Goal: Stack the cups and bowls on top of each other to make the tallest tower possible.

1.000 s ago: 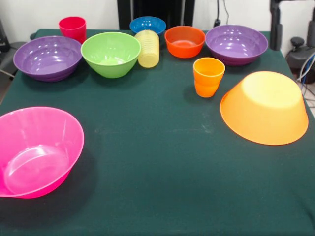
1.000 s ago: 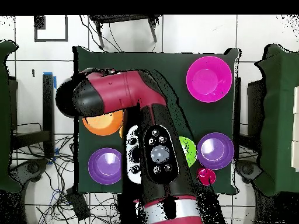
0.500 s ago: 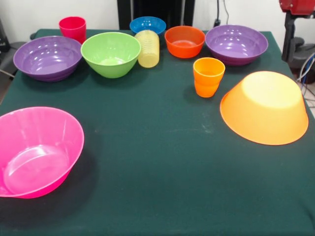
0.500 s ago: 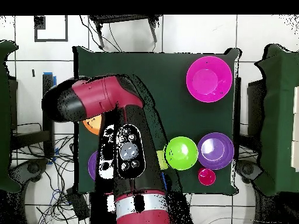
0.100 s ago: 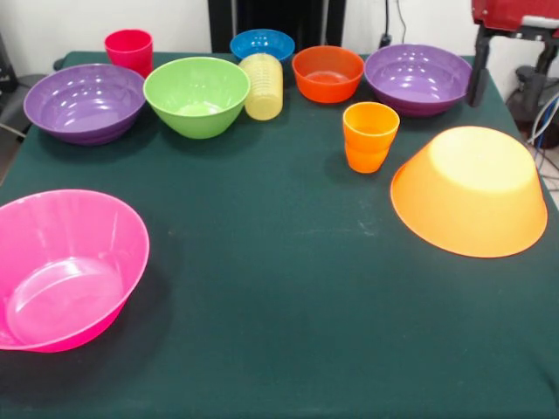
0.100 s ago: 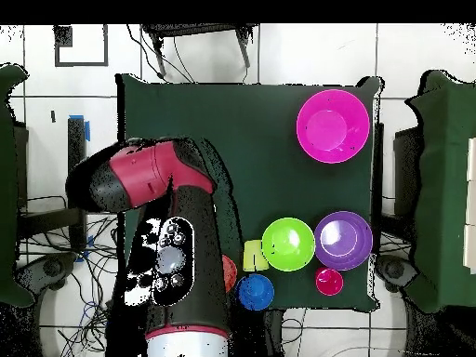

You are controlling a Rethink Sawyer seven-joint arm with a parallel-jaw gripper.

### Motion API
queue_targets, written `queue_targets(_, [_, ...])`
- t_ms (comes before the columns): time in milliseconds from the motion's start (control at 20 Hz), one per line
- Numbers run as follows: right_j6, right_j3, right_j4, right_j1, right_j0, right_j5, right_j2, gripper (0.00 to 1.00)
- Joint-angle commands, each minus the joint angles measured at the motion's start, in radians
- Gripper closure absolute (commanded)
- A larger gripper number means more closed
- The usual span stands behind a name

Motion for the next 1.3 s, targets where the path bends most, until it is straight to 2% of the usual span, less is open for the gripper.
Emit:
queue_targets(50, [0.177,0.162,0.034,0.02,-0.012,0.019,-0.024,0.0])
queue_targets(150, [0.195,0.191,0.08,0.009,-0.016,0.063,-0.007,0.0])
queue_targets(300, [0.205,0.217,0.122,0.008,-0.016,0.077,0.008,0.0])
queue_targets(450, [0.223,0.23,0.133,0.022,0.009,0.024,-0.015,0.0])
queue_targets(650, [0.207,0.262,0.172,0.03,-0.007,-0.01,0.014,0.0])
queue_targets(1000, [0.233,0.312,0.243,0.025,0.021,-0.027,0.019,0.0])
queue_targets(1300, [0.215,0.284,0.266,0.039,0.039,-0.025,-0.001,0.0])
